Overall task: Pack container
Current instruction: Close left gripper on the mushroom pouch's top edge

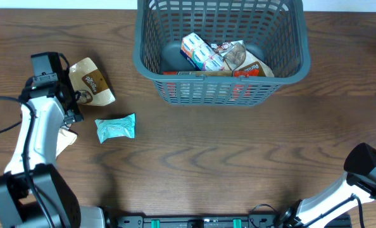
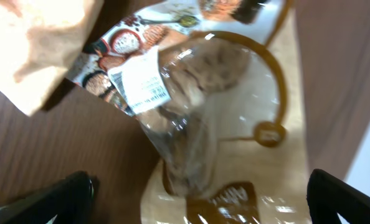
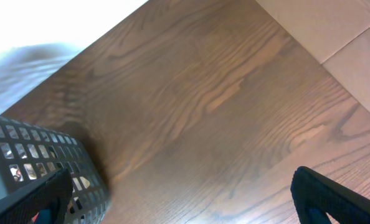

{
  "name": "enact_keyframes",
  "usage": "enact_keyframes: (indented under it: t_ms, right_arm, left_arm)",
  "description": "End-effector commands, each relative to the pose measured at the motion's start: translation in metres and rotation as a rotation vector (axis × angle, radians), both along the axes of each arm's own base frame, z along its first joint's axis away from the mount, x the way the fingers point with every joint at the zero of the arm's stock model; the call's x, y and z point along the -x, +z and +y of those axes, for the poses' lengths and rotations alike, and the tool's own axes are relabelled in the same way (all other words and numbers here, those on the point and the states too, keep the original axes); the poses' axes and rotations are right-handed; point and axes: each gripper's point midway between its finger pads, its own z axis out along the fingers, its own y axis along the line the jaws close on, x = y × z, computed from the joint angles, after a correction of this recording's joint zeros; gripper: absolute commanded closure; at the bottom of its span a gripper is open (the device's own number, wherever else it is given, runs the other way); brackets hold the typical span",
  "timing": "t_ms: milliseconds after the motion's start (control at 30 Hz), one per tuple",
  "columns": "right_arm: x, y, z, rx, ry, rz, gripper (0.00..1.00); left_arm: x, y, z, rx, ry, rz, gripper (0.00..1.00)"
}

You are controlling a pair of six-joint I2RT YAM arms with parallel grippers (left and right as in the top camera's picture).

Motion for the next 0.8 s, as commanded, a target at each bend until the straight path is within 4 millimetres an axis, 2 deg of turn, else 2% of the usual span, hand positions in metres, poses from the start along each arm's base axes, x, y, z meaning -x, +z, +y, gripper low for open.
enact_keyframes:
  t_ms: [0, 133, 400, 533, 767]
  right_arm:
    - [-0.001, -0.003, 0.0, -0.02, -0.012, 0.0, 0.01]
    - [-0.001, -0.003, 0.0, -0.02, -0.012, 0.0, 0.01]
    - [-0.001, -0.003, 0.0, -0.02, -0.012, 0.0, 0.01]
    - [-0.001, -0.003, 0.0, -0.02, -0.012, 0.0, 0.01]
    - [-0.001, -0.003, 0.0, -0.02, -0.012, 0.0, 0.01]
  left_arm:
    - [-0.003, -0.005, 0.007, -0.023, 0.03, 0.025, 0.01]
    - [-0.008, -0.009, 0.01, -0.03, 0.029, 0.037, 0.01]
    - [-0.038, -0.001, 0.02, -0.057, -0.005, 0.058, 0.01]
    - [-0.046, -0.004, 0.022, -0.053, -0.004, 0.086, 0.01]
    - [-0.03, -0.018, 0.018, 0.001, 0.099, 0.138, 0.01]
